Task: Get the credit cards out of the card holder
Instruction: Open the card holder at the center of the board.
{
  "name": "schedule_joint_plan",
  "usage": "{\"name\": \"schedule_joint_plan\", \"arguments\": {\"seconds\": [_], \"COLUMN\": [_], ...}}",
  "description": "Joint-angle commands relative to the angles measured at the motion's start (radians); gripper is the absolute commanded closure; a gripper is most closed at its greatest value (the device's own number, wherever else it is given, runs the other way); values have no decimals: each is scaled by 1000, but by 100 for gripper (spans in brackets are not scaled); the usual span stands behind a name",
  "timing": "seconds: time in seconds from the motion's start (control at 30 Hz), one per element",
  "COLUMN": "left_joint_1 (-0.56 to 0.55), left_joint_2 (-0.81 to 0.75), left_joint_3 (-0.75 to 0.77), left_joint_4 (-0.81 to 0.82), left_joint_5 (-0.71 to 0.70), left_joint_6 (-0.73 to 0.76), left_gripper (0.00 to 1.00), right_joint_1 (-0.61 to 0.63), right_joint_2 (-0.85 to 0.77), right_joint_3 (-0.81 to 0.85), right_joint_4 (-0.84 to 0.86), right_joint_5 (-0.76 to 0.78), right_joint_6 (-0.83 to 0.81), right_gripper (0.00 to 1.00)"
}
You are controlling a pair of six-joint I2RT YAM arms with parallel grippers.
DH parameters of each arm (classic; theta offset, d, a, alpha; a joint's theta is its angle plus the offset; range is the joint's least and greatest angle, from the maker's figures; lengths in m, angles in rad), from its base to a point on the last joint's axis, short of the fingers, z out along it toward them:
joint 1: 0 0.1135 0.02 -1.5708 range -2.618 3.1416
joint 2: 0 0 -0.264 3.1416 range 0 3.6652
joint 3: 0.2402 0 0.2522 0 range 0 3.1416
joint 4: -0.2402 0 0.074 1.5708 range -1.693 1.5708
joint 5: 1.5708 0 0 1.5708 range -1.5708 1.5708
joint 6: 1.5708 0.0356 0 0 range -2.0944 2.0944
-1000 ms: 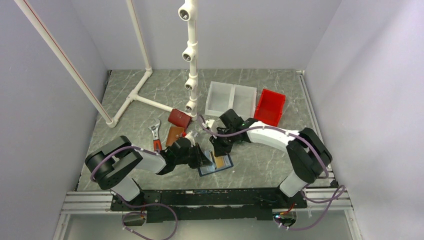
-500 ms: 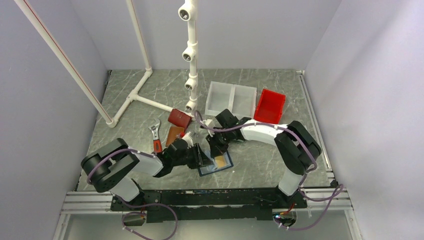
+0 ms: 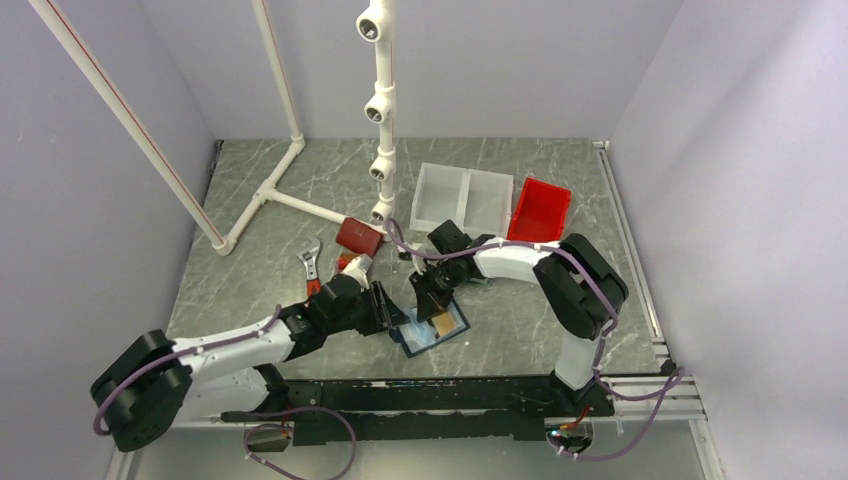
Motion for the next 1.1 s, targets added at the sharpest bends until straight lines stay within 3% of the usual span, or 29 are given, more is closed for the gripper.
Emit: {"name": "schedule_joint_plan", "arguments": {"seconds": [0.0, 0.2, 0.5, 0.8, 1.07], "left_joint_1": [1, -5, -1, 4, 3], "left_joint_2": [-100, -138, -52, -111, -159], "left_joint_3": [6, -7, 9, -13, -81], "left_joint_4": [-99, -62, -112, -81, -21], "left_joint_5": [-29, 3, -107, -98, -79], "left_joint_6": [37, 64, 6, 27, 15], "left_gripper": [54, 54, 53, 52, 52], "right_joint_1": [-3, 0, 17, 60, 113], "right_joint_2": [20, 11, 22, 26, 55], "right_joint_3": [21, 25, 61, 86, 114], "right_joint_4": [-24, -28, -108, -175, -238], "right_joint_5": [-93, -194, -207, -238, -241], "right_joint_6": [30, 28, -57, -133, -187], "right_gripper": [89, 89, 88, 87, 79]}}
